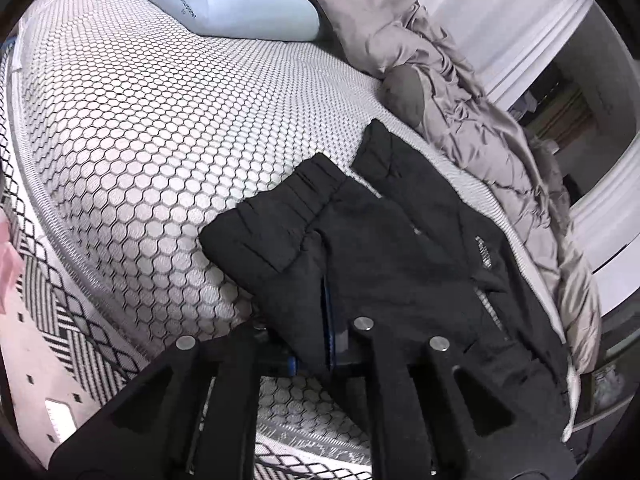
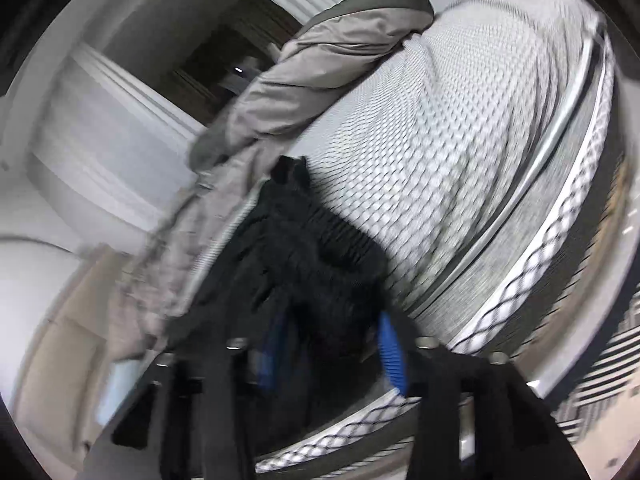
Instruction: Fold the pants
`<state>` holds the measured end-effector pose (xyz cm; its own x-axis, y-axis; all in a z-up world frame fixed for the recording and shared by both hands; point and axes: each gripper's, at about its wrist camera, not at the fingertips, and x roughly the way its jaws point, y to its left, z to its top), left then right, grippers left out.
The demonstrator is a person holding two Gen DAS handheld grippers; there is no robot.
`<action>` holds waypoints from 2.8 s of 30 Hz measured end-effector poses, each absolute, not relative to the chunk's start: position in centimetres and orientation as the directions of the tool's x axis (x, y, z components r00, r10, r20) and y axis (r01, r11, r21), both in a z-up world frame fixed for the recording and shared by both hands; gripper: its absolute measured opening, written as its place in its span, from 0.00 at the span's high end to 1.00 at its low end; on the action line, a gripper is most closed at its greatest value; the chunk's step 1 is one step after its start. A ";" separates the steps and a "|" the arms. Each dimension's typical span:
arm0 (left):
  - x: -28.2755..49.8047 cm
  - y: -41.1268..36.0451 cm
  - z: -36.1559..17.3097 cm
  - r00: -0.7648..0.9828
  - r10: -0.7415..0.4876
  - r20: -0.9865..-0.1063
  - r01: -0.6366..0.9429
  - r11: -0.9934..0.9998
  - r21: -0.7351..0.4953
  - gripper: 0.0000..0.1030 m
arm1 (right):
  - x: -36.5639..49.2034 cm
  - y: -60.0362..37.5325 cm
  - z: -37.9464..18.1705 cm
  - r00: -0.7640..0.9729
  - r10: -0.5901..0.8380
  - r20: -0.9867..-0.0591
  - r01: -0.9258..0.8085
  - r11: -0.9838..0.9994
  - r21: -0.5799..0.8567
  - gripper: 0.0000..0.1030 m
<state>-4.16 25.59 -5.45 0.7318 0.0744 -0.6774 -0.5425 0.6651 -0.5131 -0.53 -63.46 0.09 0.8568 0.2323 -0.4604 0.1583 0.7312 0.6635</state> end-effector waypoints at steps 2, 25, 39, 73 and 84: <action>-3.8 26.2 -5.8 0.733 0.073 -0.676 -0.551 0.647 -0.528 0.94 | 0.0 -63.3 -0.4 0.853 0.235 -0.467 0.164 0.728 0.666 0.58; 14.7 29.7 8.4 0.732 0.074 -0.677 -0.507 0.722 -0.470 0.92 | 17.8 -58.1 17.9 0.885 -0.036 -0.465 0.244 0.886 0.395 0.76; 19.4 31.3 3.7 0.651 0.044 -0.758 -0.554 0.710 -0.434 0.32 | 22.5 -50.4 13.4 0.847 -0.079 -0.526 0.202 0.962 0.181 0.17; 24.5 30.4 0.6 0.620 0.076 -0.781 -0.630 0.642 -0.437 0.61 | 14.7 -49.7 9.3 0.842 0.036 -0.538 0.151 0.942 0.299 0.13; 16.3 30.1 3.0 0.676 0.203 -0.709 -0.658 0.599 -0.456 0.97 | 14.9 -51.3 8.8 0.825 0.004 -0.565 0.206 0.929 0.308 0.13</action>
<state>16.28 30.08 2.97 0.6758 0.2028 -0.7086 -0.6582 0.5988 -0.4564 14.93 -51.30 8.81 0.8251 0.0041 -0.5649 0.2060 0.9290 0.3075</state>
